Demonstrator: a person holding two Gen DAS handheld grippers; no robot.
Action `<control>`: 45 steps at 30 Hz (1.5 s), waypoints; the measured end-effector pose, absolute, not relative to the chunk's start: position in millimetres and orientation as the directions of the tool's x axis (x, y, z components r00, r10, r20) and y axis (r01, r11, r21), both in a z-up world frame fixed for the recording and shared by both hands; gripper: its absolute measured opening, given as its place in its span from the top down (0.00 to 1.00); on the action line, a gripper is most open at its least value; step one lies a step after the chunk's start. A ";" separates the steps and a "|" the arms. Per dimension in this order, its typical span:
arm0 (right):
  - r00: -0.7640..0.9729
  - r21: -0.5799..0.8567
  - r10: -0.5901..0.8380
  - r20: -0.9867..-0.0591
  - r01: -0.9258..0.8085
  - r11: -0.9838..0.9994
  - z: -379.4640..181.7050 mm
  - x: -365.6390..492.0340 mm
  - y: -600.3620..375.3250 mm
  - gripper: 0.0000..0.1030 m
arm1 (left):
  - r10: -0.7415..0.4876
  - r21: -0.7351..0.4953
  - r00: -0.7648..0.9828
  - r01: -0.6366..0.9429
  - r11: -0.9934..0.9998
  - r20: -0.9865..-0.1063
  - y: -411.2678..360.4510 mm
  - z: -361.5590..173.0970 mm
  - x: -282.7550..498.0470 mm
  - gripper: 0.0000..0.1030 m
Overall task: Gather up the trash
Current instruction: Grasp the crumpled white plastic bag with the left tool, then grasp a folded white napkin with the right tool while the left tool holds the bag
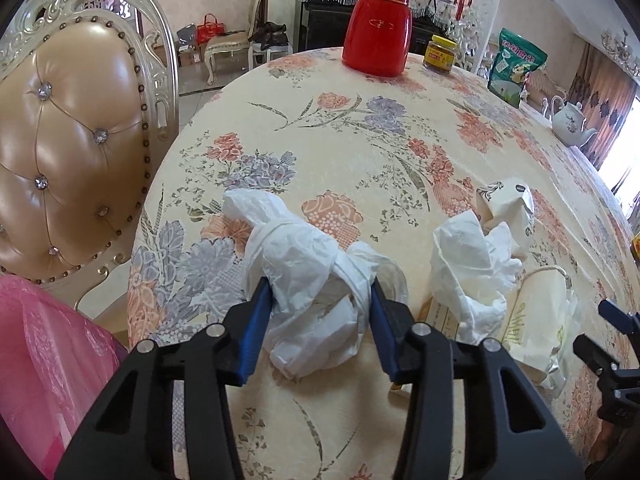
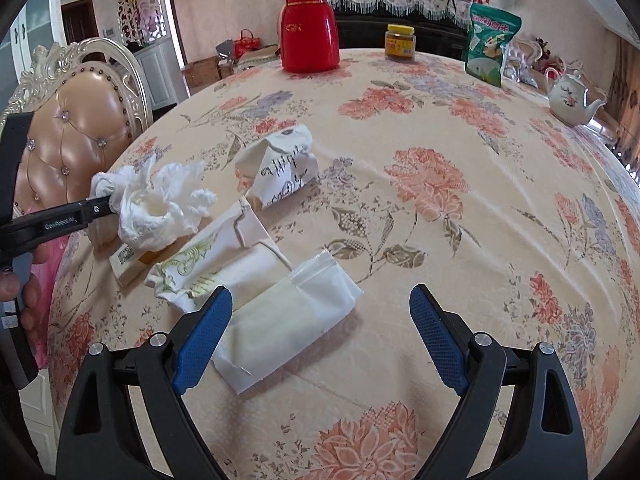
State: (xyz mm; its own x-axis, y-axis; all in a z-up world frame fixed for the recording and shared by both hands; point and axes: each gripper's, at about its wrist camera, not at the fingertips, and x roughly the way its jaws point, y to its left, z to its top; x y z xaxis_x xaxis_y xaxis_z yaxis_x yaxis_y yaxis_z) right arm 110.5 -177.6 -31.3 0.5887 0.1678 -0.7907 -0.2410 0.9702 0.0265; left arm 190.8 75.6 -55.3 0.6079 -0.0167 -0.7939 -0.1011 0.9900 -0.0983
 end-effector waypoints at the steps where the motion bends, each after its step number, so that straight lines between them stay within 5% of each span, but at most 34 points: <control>1: 0.585 0.025 0.167 -0.794 -0.242 0.970 -32.5 110.6 -176.8 0.18 | -0.017 -0.101 0.610 -0.104 0.989 -0.792 76.1 -54.4 189.9 0.57; 11: 0.568 0.002 0.135 -0.812 -0.229 0.974 -42.3 114.4 -174.1 0.18 | -0.032 -0.119 0.635 -0.095 0.988 -0.772 72.4 -40.3 176.1 0.58; 20: 0.562 -0.018 0.118 -0.819 -0.231 0.973 -41.2 113.1 -174.5 0.45 | -0.041 -0.125 0.657 -0.082 0.989 -0.753 69.9 -24.9 160.0 0.58; 25: 0.568 -0.028 0.089 -0.818 -0.193 0.981 -41.2 115.7 -182.2 0.42 | -0.043 -0.127 0.662 -0.078 0.989 -0.748 69.8 -21.0 154.2 0.58; 29: 0.577 -0.031 0.074 -0.813 -0.169 0.985 -40.2 117.0 -186.8 0.28 | -0.048 -0.128 0.662 -0.073 0.989 -0.748 68.5 -20.2 151.2 0.58; 40: 0.567 -0.027 0.084 -0.819 -0.183 0.983 -46.2 119.4 -175.4 0.24 | -0.056 -0.133 0.670 -0.063 0.989 -0.740 64.0 -15.3 145.7 0.58; 45: 0.556 -0.043 0.093 -0.826 -0.227 0.973 -47.7 115.5 -166.8 0.45 | -0.057 -0.132 0.677 -0.060 0.989 -0.734 63.3 -8.9 139.8 0.58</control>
State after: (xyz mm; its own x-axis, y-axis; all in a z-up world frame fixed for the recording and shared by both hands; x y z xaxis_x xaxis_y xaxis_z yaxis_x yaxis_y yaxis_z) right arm 115.5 -166.8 -47.7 0.5560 0.0930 -0.8260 -0.2267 0.9730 -0.0431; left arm 139.8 63.3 -8.9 0.6765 -0.0567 -0.7342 -0.0600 0.9895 -0.1317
